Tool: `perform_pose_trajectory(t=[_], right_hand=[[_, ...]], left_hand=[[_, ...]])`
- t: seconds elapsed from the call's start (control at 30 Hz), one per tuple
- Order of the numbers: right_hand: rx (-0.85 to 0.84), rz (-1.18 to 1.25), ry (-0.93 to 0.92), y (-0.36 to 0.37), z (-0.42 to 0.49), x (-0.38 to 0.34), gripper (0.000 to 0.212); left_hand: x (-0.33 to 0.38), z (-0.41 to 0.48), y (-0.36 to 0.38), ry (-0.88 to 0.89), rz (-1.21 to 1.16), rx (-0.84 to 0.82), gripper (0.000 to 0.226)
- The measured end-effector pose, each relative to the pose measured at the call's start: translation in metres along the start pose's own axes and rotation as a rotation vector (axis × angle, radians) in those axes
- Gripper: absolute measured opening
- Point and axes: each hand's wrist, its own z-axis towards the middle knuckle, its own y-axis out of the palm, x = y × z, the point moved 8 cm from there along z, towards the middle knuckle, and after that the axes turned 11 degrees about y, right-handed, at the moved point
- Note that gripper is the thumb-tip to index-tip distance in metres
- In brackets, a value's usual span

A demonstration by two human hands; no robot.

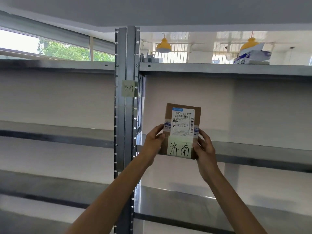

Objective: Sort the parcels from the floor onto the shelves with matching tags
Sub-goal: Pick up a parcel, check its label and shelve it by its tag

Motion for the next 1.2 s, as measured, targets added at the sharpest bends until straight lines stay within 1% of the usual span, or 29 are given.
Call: perform_pose_trajectory(t=[0.17, 0.37, 0.67, 0.83, 1.03, 1.2], right_hand=[[0.013, -0.003, 0.023, -0.012, -0.005, 0.007, 0.044], [0.000, -0.021, 0.030, -0.014, -0.004, 0.009, 0.044], [0.054, -0.076, 0.087, 0.010, 0.006, 0.018, 0.044], [0.085, -0.098, 0.129, 0.017, 0.017, 0.017, 0.042], [0.037, -0.162, 0.182, 0.026, 0.039, 0.014, 0.041], [0.042, -0.184, 0.198, 0.028, 0.066, 0.020, 0.040]], left_hand=[[-0.008, -0.011, 0.010, -0.030, -0.001, -0.040, 0.043], [-0.015, -0.009, 0.005, -0.008, 0.015, -0.083, 0.042], [-0.031, -0.001, -0.014, -0.022, -0.022, -0.031, 0.041], [-0.030, 0.018, -0.025, -0.020, -0.033, -0.002, 0.039], [-0.033, 0.046, -0.034, -0.019, -0.035, 0.093, 0.032], [-0.049, 0.067, -0.035, -0.040, -0.008, 0.121, 0.030]])
